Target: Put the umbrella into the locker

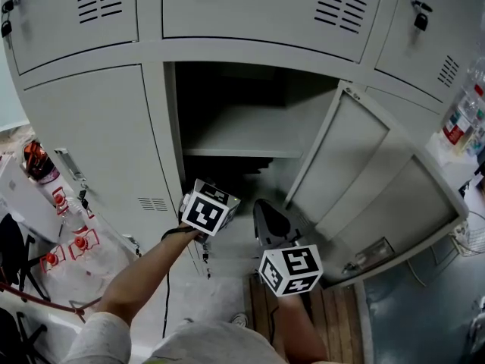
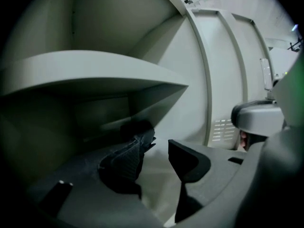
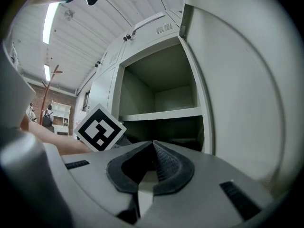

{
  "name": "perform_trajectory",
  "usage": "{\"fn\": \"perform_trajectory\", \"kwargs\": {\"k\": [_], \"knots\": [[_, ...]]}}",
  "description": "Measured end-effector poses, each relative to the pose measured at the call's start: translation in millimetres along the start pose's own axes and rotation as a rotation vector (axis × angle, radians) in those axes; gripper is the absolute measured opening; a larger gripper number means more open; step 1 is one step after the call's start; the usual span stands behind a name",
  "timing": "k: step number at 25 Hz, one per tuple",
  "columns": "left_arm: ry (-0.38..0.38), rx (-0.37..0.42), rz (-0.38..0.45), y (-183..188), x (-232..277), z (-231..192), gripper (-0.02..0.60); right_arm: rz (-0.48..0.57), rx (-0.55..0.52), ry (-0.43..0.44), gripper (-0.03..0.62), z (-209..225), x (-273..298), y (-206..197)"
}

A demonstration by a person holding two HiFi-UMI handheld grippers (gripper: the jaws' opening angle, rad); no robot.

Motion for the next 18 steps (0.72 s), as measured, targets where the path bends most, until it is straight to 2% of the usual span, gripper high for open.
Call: {"fn": "perform_trajectory", "kwargs": {"k": [6,10,16,18], "knots": [[-0.047,-0.081,0.085,-9,-27,7,0.163,0.007,0.006,-0.004,0.003,-4,1,1],[-0.033,-0.123,0.138,-12,-43,9,0.134,0.009,0.008,-0.006,0.003,-8,1,2],[-0.006,-0.128,0.199,-17,-64,11,0.128,0.014,0.006,0.0,0.003,-14,3,3],[-0.004,-0.146,0.231,-18,-72,11,0.092,0.013,0.003,0.001,0.003,-16,2,3]]}}
Point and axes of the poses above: the fingertips, and each gripper's own axes: x forward along the fingers, z to its right, y out of its top, the point moved 9 cm from there along -x, backward along the fingers, and after that the axes turned 4 degrees about -z, right-handed, at the moved point
